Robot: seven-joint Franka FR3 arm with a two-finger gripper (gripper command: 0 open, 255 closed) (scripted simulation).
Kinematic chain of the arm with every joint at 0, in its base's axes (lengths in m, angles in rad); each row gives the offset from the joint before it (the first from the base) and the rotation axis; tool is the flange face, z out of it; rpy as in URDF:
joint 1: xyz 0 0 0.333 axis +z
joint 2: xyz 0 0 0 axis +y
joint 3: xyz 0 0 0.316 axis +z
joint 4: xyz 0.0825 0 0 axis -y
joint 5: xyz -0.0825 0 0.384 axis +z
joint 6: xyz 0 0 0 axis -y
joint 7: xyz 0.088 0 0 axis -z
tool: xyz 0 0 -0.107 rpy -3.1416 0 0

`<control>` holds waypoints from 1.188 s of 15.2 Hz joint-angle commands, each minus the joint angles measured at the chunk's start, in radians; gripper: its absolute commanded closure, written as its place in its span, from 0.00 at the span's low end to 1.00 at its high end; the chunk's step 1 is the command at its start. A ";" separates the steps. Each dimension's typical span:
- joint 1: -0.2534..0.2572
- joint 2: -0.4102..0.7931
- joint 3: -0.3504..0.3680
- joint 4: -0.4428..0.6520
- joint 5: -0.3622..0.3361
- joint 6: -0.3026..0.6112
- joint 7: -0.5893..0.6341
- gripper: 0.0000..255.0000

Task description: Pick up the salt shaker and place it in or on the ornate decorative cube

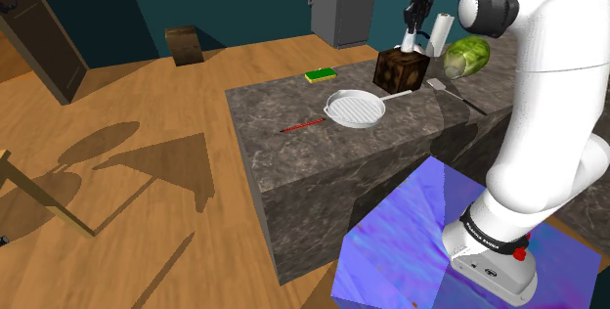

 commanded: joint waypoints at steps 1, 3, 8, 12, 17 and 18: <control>0.005 -0.004 0.000 -0.034 -0.002 0.031 0.002 1.00; 0.008 -0.007 0.001 -0.054 -0.003 0.048 0.004 1.00; 0.008 -0.006 0.001 -0.054 -0.003 0.048 0.004 1.00; 0.008 -0.006 0.001 -0.054 -0.003 0.048 0.004 0.00; 0.004 -0.002 0.001 -0.014 -0.001 0.012 0.004 0.00; 0.000 0.005 0.001 0.031 0.001 -0.026 0.003 0.00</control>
